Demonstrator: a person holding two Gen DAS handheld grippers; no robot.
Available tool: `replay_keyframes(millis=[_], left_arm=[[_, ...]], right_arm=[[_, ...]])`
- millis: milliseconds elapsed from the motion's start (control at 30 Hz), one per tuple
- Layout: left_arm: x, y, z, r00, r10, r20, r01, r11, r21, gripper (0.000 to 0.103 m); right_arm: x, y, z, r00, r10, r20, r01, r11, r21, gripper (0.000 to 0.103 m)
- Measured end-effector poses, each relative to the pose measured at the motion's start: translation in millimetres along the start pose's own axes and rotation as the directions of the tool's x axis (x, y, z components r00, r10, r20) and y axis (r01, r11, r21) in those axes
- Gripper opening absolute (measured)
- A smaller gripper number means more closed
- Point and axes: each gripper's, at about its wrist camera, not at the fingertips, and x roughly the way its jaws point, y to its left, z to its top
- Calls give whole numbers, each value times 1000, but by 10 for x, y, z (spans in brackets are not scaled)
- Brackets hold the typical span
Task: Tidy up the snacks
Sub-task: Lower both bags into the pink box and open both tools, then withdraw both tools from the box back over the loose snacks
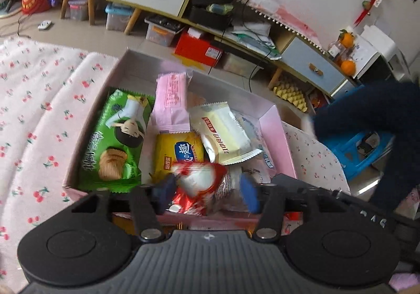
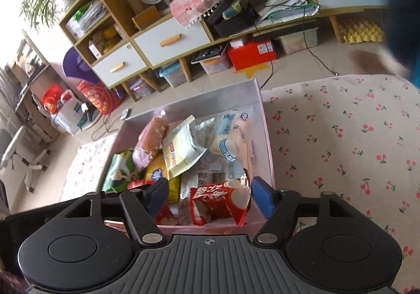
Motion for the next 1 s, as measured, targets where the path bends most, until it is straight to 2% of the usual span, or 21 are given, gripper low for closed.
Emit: replay_keyframes(millis=[167,267,367,500,700,900,1000], left_arm=[[-214,-17,-66,1000,17,1,-17,999,32,70],[-335,-14,-138,1000,27,4,-27,998,65,77],[-438,0,-216,999,44,-14,-42,994,96,86],[-531,46,-343,995,85,-43,-78,986,147,94],[-586,174,-487,987,155,-45,-144,972,185,102],[-544,331,-675,971,234,-41,-216,943,254,102],[-492,409,-734,970,243,-16,-227,925,303,101]], right_arm=[[-169,55,-17,1000,-10,0,10,1000,-12,82],[-267,112,-39,1000,-24,-6,24,999,-31,83],[-381,179,-95,999,-38,-4,38,998,-58,90],[-498,258,-222,999,-54,-5,53,994,-94,93],[-544,325,-492,997,-73,-15,70,984,-162,97],[-429,402,-775,990,-126,-64,104,955,-279,97],[-368,419,-870,988,-135,-71,104,938,-330,97]])
